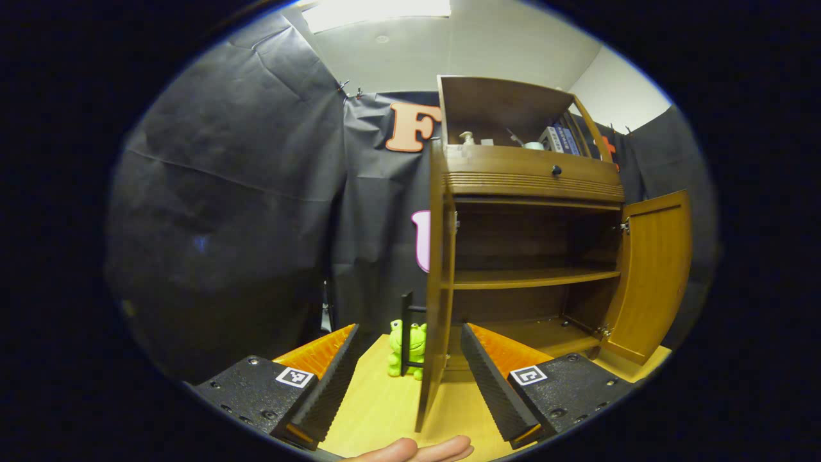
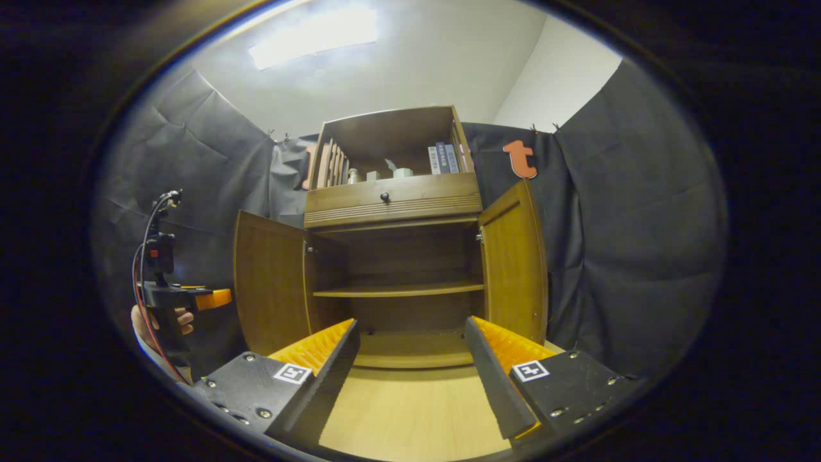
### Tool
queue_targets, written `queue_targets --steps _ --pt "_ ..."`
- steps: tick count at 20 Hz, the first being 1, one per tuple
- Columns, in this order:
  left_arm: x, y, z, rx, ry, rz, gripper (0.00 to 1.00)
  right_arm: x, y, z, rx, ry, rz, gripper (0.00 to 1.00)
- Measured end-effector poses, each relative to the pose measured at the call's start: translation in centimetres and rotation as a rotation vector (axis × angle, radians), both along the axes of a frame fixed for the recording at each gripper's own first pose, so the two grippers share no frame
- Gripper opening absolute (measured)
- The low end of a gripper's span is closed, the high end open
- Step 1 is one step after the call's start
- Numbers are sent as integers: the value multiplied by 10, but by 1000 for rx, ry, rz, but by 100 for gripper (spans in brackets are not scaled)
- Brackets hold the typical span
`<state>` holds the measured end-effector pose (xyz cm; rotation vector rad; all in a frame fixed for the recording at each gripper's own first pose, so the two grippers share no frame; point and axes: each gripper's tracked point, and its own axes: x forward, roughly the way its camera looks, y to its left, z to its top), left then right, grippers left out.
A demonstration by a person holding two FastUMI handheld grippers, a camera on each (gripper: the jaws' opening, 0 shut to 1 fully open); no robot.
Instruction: Open the right door of the double-door shoe cabinet with the right hand, and open the left door with the left hand.
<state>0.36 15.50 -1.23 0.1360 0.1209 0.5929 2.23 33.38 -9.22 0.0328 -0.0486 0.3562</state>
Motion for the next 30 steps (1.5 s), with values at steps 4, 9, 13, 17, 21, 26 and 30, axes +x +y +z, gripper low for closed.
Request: queue_targets --steps 4,9,13,17,21,26,30 --pt "27 -37 -7 -25 9 -60 94 0 -12 4 17 -23 14 98" --pt "57 -83 -2 -34 -16 -139 94 8 -32 -5 -3 5 -20 99" --pt "77 -113 -6 -41 -8 -189 95 11 -40 -6 -8 15 -33 98" --pt "94 -140 -10 -56 -12 -236 95 14 -41 -8 -17 19 -33 98" --pt "111 -166 -24 -60 14 -284 94 18 -40 -15 -46 33 -38 98" --pt "133 -174 -36 -80 39 -279 95 26 -34 -16 -41 43 -47 97" --pt "148 -171 -51 -71 62 -260 95 42 -24 -5 -55 20 -39 98"
